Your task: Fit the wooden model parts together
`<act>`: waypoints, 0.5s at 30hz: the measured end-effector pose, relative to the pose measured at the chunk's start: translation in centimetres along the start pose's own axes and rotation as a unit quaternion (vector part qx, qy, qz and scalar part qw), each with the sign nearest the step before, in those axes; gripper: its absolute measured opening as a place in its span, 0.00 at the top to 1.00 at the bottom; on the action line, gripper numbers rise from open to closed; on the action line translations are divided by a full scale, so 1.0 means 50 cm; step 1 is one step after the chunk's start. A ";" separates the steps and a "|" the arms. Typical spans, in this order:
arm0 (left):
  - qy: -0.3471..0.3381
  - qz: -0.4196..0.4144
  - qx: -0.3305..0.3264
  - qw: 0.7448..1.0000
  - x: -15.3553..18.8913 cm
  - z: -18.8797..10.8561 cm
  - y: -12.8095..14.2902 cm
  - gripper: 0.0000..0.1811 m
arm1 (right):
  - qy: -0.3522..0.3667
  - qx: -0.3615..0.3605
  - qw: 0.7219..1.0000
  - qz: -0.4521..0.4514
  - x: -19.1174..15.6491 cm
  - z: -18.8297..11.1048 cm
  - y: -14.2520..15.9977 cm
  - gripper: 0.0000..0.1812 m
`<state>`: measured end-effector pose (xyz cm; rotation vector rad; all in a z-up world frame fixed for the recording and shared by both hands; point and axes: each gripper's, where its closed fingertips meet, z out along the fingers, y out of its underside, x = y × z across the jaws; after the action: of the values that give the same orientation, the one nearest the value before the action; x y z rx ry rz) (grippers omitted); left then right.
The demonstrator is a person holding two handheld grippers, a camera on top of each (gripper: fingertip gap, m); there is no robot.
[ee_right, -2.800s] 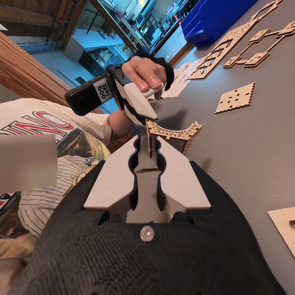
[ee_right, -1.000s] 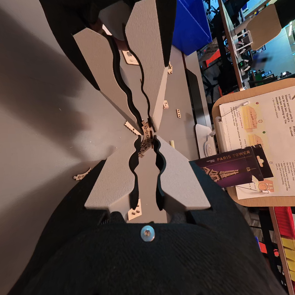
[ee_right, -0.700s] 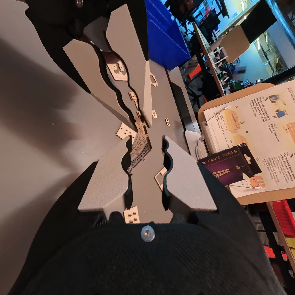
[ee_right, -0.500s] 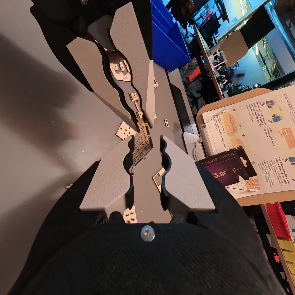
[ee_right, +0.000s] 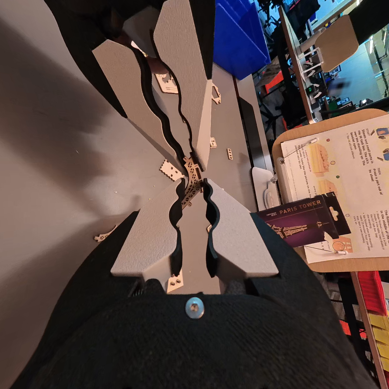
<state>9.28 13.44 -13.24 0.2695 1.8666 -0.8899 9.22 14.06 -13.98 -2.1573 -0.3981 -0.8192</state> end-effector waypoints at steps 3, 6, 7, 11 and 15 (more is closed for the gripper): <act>-0.008 -0.011 0.009 1.000 -0.005 -0.005 -0.001 0.96 | 0.017 0.014 1.000 -0.011 0.003 -0.003 -0.006 0.92; -0.013 -0.023 0.018 0.999 -0.011 -0.009 -0.002 0.96 | 0.028 0.030 0.999 -0.016 0.005 -0.009 -0.015 0.91; -0.010 -0.025 0.018 0.999 -0.011 -0.010 -0.002 0.96 | 0.025 0.030 0.999 -0.014 0.004 -0.009 -0.015 0.91; -0.015 -0.029 0.019 0.999 -0.015 -0.010 -0.001 0.96 | 0.029 0.029 0.999 -0.012 0.009 -0.009 -0.016 0.91; -0.027 -0.034 0.020 0.999 -0.018 -0.008 0.000 0.95 | 0.047 0.010 0.999 -0.021 0.020 -0.007 -0.007 0.92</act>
<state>9.43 13.92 -12.37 0.2045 1.8186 -0.9722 9.64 14.05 -12.92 -2.0896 -0.4035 -0.9331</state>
